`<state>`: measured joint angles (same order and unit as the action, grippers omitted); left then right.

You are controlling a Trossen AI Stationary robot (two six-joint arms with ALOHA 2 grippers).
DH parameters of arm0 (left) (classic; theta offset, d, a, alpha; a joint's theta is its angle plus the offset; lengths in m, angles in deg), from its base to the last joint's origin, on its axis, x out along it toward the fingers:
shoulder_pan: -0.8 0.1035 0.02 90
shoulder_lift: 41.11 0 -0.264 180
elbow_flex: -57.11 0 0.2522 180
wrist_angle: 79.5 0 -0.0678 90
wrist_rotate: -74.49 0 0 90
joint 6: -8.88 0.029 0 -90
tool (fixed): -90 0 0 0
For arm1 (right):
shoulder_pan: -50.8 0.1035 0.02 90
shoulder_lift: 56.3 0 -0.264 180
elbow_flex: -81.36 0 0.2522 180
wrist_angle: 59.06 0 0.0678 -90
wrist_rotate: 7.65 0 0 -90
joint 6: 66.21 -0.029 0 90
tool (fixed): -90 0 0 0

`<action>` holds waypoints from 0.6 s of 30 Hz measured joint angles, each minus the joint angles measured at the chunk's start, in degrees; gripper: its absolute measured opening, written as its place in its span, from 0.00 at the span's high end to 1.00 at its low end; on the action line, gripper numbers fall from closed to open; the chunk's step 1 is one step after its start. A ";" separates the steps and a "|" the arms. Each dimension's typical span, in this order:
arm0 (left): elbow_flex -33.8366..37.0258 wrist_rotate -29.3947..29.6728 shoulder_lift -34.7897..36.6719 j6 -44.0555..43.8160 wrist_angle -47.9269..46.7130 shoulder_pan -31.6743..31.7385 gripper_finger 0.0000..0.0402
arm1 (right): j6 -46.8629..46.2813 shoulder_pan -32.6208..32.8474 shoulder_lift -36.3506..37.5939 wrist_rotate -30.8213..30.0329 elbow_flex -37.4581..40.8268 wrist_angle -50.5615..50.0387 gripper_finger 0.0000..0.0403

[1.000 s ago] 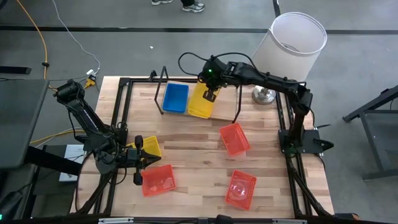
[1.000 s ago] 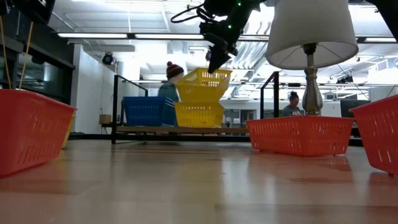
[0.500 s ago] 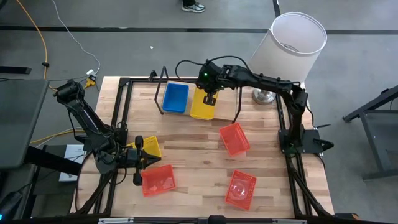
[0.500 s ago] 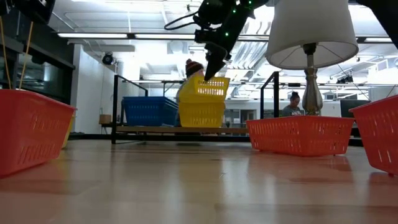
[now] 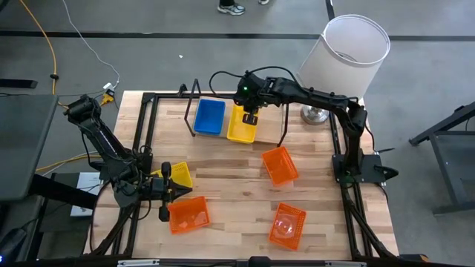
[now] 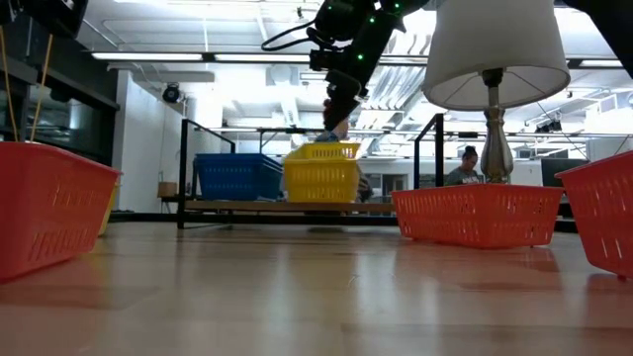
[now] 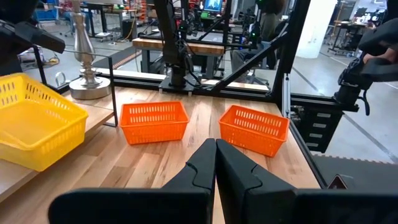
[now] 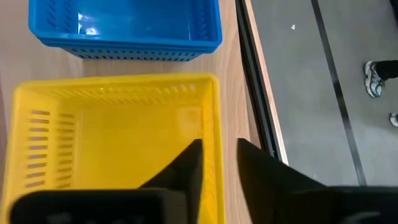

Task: Stack baskets on shelf by color
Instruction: Stack the right yellow bin on the yellow bin on the shelf

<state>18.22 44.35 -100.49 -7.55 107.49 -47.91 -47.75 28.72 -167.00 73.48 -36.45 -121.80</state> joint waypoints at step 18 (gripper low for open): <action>0.00 -0.68 0.00 0.07 -0.37 -0.02 1.00 | -11.00 2.58 0.55 -3.55 0.24 -17.68 0.76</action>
<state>18.22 43.67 -100.49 -7.48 107.13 -47.93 -58.76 31.30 -166.45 69.92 -36.21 -139.48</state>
